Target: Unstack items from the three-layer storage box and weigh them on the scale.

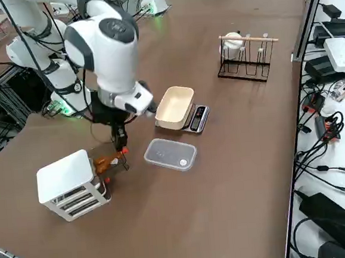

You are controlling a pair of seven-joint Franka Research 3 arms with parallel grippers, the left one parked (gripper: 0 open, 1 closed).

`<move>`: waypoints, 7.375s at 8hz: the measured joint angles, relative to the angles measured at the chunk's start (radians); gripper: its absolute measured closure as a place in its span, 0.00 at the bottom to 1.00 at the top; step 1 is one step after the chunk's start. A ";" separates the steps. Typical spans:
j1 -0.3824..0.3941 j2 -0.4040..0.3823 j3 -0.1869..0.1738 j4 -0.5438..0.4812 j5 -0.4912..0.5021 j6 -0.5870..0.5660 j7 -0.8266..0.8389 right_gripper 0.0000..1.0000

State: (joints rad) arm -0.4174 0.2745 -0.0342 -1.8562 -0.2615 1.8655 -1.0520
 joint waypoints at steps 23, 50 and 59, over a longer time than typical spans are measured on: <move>-0.079 -0.023 0.008 -0.173 -0.026 0.228 -0.027 0.64; 0.378 0.105 0.026 -0.030 0.361 0.195 1.055 0.63; 0.369 0.022 0.004 -0.015 0.176 -0.014 0.874 0.94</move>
State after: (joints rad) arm -0.0480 0.2962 -0.0298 -1.8714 -0.0852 1.8518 -0.1783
